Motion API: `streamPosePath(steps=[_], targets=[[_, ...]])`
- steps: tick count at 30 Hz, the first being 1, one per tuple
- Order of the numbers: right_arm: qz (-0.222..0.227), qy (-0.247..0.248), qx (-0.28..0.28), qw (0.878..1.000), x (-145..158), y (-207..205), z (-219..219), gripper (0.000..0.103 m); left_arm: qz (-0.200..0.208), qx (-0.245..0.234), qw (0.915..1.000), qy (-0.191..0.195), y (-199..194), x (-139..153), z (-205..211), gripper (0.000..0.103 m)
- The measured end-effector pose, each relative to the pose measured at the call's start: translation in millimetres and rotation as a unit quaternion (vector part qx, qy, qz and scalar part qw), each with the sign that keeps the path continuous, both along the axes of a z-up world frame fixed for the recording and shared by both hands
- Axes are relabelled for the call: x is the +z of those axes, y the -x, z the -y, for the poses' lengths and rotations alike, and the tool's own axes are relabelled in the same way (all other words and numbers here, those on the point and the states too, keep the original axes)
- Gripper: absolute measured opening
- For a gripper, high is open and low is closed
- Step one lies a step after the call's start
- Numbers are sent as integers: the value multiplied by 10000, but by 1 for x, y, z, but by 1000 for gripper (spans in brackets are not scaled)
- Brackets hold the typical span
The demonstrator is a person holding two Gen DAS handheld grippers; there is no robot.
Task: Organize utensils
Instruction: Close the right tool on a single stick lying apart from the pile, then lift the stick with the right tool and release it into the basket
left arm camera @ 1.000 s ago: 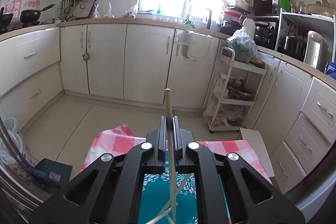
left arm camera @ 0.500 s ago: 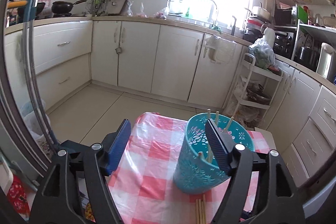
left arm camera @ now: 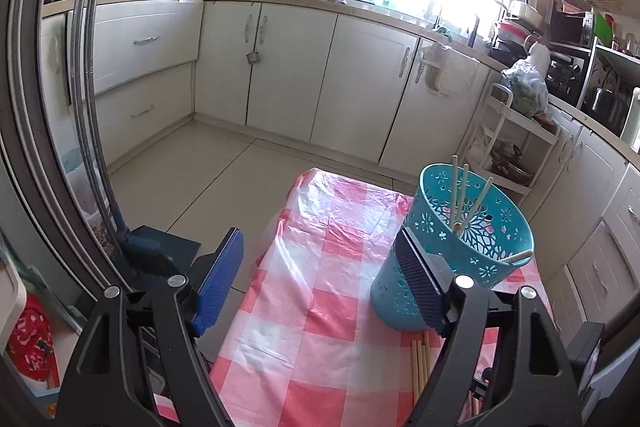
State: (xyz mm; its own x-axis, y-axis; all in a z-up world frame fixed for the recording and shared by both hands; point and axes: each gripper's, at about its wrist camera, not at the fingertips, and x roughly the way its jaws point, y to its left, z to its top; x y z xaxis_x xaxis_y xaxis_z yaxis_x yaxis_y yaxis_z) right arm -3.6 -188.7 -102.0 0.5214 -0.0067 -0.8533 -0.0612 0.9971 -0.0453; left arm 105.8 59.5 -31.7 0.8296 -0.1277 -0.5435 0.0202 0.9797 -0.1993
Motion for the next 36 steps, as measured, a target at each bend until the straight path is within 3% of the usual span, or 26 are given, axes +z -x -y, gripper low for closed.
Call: streamPosePath(steps=[4,8,18,26,36], targets=[[134,-75,-79,9999,-1,4,2,24,-11,-75,9998,-171,2,1,10,75],[190,-274,-184,9993,-1,9,9,7,-27,-119,9993,-344,3,-1,18,77],[403,-1155,-483,9913,13,13,32,6,-62,-192,9980,-604,3,-5,30,81],[1113,-1934,-358,9741,64,18,32,6,-160,-218,9979,-581,0,-9,31,83],[2105,-2323,-62,9496,151,6,28,6,-230,-186,9982,-521,-1,-12,29,83]])
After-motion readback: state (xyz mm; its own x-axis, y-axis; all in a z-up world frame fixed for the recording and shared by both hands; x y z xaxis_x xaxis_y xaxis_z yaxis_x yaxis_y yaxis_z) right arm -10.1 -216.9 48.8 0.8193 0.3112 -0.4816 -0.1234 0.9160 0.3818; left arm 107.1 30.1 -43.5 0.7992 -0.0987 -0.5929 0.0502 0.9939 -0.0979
